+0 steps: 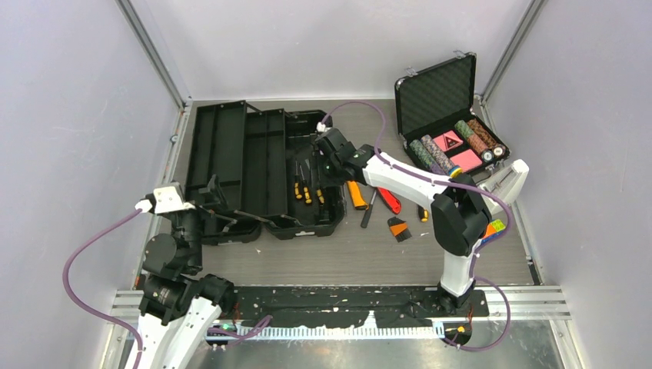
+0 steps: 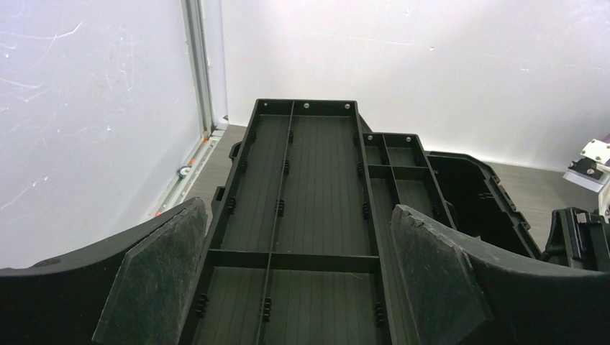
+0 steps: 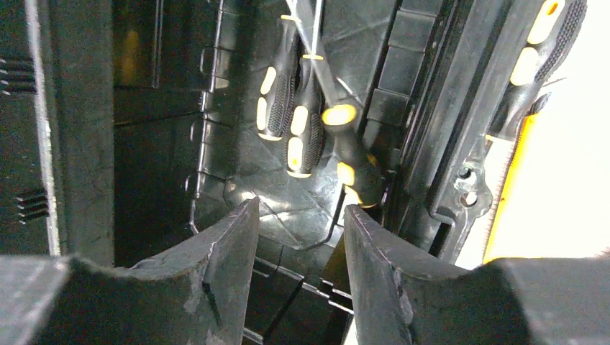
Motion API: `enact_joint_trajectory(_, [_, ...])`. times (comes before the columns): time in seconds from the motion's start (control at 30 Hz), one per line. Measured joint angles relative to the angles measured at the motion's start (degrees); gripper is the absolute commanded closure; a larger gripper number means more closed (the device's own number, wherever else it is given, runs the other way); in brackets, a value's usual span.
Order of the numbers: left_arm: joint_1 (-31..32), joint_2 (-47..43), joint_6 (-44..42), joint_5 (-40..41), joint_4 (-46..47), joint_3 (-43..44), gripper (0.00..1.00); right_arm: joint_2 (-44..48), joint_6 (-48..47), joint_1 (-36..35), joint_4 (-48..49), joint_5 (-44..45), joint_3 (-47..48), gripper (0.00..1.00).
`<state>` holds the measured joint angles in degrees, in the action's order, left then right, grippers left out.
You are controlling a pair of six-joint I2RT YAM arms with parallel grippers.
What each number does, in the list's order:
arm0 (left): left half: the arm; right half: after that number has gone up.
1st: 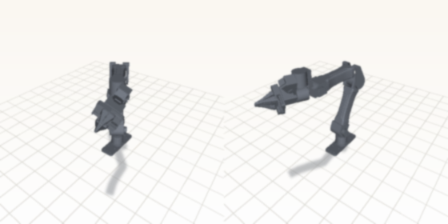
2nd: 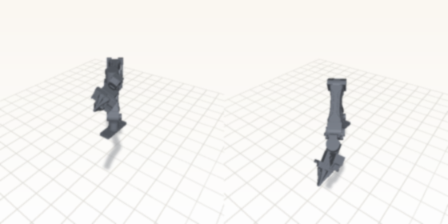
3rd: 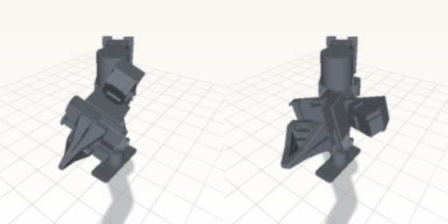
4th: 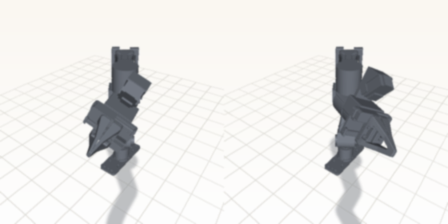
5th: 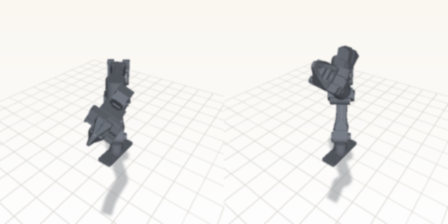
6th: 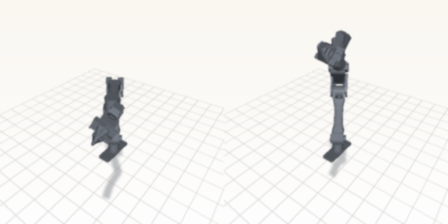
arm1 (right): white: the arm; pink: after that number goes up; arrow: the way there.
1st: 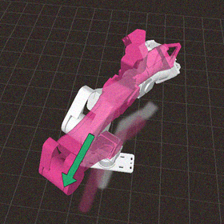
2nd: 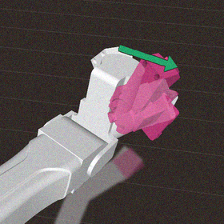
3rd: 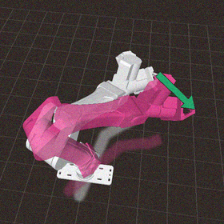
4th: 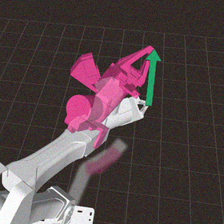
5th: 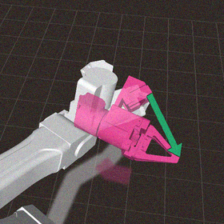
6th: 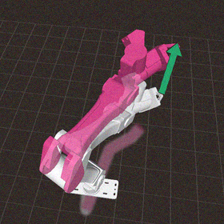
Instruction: Pack the tool kit
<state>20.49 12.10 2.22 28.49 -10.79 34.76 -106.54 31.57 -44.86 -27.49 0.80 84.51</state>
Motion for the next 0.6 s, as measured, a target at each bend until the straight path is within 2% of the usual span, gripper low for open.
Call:
enact_joint_trajectory(0.27, [0.0, 0.0, 0.0, 0.0, 0.0, 0.0, 0.00, 3.8, -3.1, 0.6, -1.6, 1.9, 0.1, 0.42])
enact_joint_trajectory(0.4, [0.0, 0.0, 0.1, -0.1, 0.0, 0.0, 0.00, 12.3, -4.5, 2.7, -2.3, 4.6, -4.3, 0.41])
enact_joint_trajectory(0.6, [0.0, 0.7, 0.0, 0.0, 0.0, 0.0, 0.00, 26.4, -4.8, 12.0, -3.4, 10.1, -16.6, 0.37])
